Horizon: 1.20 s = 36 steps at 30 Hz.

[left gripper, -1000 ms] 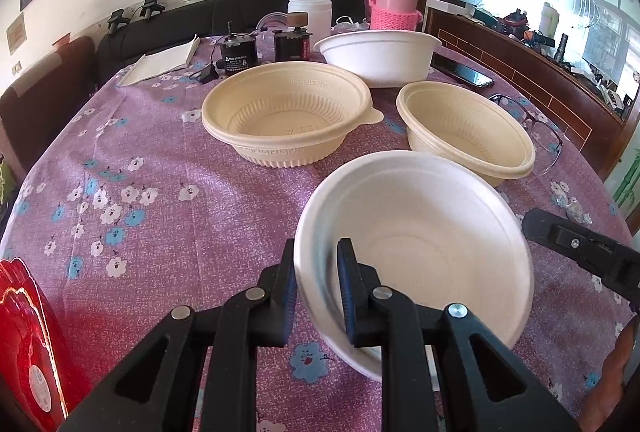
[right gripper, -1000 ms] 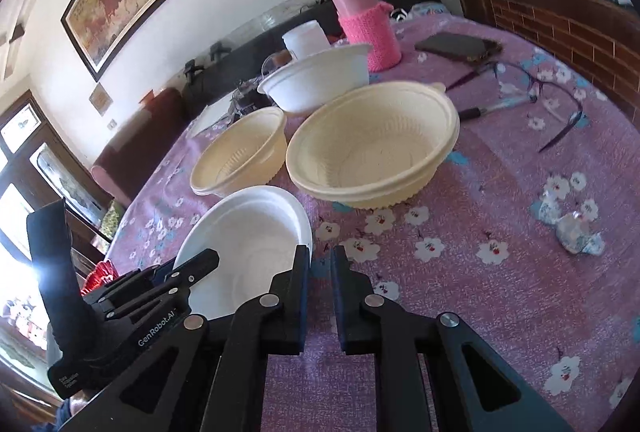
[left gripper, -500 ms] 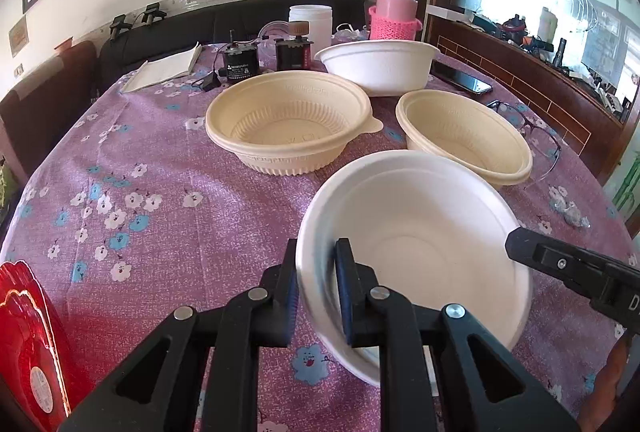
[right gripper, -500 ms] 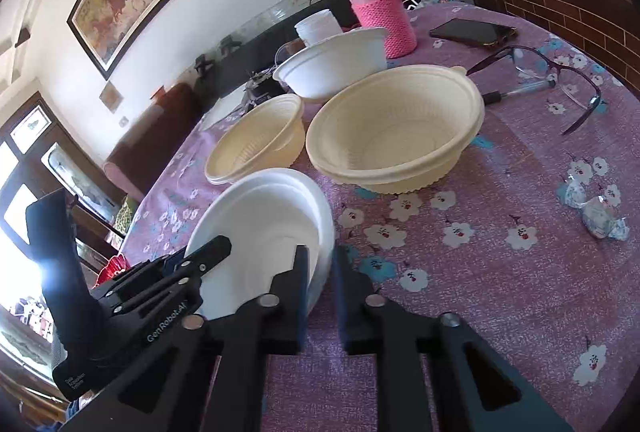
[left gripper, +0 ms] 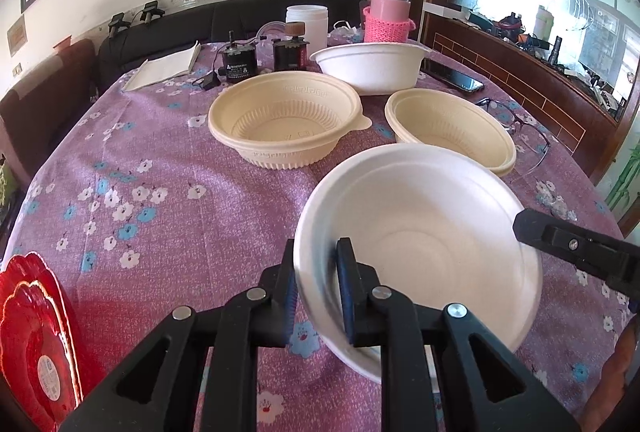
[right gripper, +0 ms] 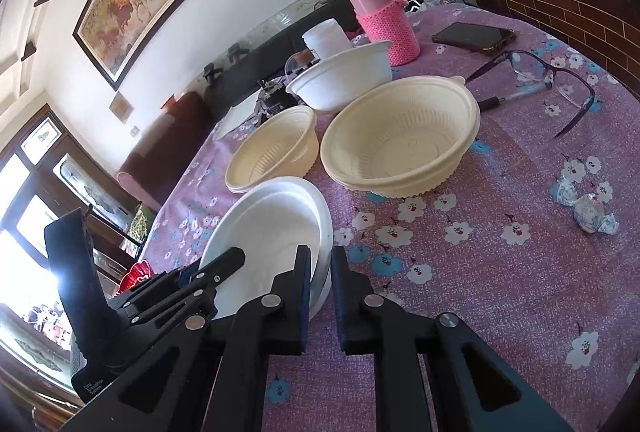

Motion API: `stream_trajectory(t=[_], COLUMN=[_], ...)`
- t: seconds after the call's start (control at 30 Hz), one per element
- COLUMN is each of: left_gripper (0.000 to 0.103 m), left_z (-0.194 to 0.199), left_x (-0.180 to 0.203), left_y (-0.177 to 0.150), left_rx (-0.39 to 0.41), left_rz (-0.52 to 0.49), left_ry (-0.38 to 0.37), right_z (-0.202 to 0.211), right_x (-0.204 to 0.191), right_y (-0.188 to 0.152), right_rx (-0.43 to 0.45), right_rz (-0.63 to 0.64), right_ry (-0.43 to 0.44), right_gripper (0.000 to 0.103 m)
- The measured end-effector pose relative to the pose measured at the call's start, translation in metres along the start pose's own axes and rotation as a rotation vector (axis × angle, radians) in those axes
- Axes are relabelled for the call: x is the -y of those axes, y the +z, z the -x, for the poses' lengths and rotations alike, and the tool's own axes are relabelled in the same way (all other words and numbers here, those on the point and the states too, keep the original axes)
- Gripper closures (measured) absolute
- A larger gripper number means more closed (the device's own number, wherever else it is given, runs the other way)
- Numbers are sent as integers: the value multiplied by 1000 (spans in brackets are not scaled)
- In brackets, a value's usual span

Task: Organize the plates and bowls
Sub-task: 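Lift the white bowl with the left gripper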

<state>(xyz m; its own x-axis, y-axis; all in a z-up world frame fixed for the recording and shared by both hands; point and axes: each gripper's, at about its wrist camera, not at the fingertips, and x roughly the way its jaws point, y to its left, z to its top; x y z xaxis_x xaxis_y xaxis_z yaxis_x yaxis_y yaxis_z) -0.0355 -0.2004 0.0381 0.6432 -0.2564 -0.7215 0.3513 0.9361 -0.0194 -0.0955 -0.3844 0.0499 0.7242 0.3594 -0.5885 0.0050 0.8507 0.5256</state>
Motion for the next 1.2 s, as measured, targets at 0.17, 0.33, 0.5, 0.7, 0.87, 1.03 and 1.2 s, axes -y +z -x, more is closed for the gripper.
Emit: stream_trajectory(t=[0.17,0.33,0.5,0.7,0.87,1.03,1.2], left_gripper=[84,83,83,83,82,83,82], left_z=[10,27,42,62,76,89,102], left_x=[-6,-17,-31,-46,-59,-72,-86], left_y=[-9,-17,-25,-37,-50,-59,-65], left_rx=[-21,-21,-15,-2,-5,2,17], left_rz=[7,25,46,70,95,116,140], left_ry=[17,36,59,91,97,107,126], right_z=[3,6,7,8,10,7,0], right_x=[-10,-24,-40,-61,-80,-96,-110], right_y=[-2,-7,-15,-24,-34,-41,-46], right_rx=[-6,-9,-11,-13,-22,-39,-55], right_rz=[16,40,64,99,135,161,185], right_ry=[23,60,97,132,155,167,180], right_gripper=[92,92,92,92,91,91,91])
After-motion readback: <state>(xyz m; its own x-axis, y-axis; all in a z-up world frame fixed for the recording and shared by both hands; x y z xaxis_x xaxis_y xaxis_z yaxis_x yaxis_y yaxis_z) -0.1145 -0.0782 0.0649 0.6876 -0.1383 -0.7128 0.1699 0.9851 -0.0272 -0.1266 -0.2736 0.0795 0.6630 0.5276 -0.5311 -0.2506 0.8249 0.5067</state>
